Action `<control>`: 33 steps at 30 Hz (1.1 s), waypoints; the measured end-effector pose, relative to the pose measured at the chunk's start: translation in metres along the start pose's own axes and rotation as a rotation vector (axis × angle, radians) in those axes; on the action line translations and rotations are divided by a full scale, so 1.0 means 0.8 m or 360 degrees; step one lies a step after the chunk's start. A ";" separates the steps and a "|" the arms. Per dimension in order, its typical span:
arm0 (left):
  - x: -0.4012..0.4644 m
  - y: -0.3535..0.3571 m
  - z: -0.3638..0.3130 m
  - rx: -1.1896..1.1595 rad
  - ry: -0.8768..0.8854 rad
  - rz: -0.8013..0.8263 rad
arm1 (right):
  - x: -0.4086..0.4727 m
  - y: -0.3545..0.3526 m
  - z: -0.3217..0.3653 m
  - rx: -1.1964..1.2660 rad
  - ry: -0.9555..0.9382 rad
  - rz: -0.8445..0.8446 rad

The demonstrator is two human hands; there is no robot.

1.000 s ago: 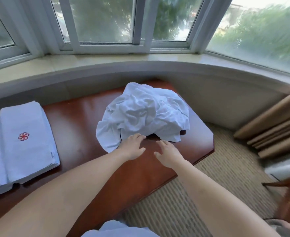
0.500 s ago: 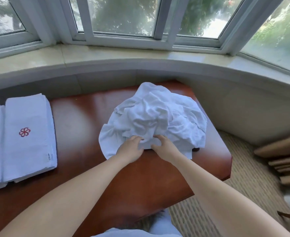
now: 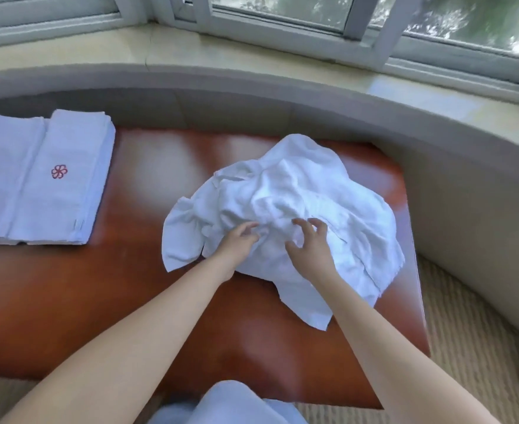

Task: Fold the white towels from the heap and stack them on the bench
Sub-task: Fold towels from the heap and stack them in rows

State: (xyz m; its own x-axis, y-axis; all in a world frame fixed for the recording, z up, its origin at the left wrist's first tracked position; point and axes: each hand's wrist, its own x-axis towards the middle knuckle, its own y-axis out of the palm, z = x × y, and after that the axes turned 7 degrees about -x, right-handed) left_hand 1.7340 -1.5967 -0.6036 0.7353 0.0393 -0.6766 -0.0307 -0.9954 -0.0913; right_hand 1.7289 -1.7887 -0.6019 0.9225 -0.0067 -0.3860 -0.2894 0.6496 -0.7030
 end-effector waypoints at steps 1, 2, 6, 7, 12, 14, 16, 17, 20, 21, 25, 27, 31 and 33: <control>0.003 0.011 -0.001 -0.0032 -0.0009 -0.0021 | 0.006 -0.003 -0.005 0.0026 -0.0010 0.0007; 0.005 0.019 -0.002 -0.0070 0.0002 -0.0050 | 0.010 -0.004 -0.008 0.0043 -0.0015 0.0030; 0.008 0.041 -0.008 -0.0154 0.0122 -0.0256 | 0.018 -0.006 -0.013 0.0087 -0.0093 0.0169; 0.010 0.044 -0.009 -0.0177 0.0137 -0.0281 | 0.021 -0.007 -0.014 0.0084 -0.0109 0.0178; 0.012 0.048 -0.016 -0.0516 0.0015 -0.0361 | 0.026 -0.016 -0.010 0.0150 -0.0089 0.0247; 0.011 0.043 -0.017 -0.0593 0.0012 -0.0475 | 0.016 -0.013 -0.003 0.0210 -0.0070 0.0260; 0.005 0.033 -0.011 -0.0661 0.0025 -0.0565 | 0.003 -0.008 0.008 0.0255 -0.0062 0.0274; -0.002 0.026 -0.008 -0.0703 0.0030 -0.0599 | -0.004 -0.005 0.014 0.0269 -0.0065 0.0287; -0.033 -0.005 0.004 -0.0860 0.0049 -0.0699 | -0.031 0.008 0.041 0.0280 -0.0107 0.0334; -0.046 -0.018 0.008 -0.0922 0.0050 -0.0713 | -0.041 0.014 0.050 0.0276 -0.0135 0.0347; -0.112 -0.079 0.029 -0.1177 0.0090 -0.0570 | -0.090 0.036 0.097 0.0352 -0.0265 0.0321; -0.146 -0.111 0.045 -0.1282 0.0126 -0.0529 | -0.113 0.046 0.118 0.0484 -0.0222 0.0291; -0.211 -0.165 0.076 -0.1388 0.0237 -0.0434 | -0.161 0.069 0.156 0.0652 -0.0046 0.0494; -0.235 -0.186 0.088 -0.1373 0.0290 -0.0431 | -0.187 0.077 0.178 0.0491 -0.0166 0.0483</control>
State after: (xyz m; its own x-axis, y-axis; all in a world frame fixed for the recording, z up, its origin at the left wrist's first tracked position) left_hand 1.5530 -1.4500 -0.5145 0.7413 0.3390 -0.5793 0.6194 -0.6779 0.3960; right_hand 1.6097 -1.6395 -0.5025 0.8328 0.2858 -0.4741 -0.4759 0.8070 -0.3497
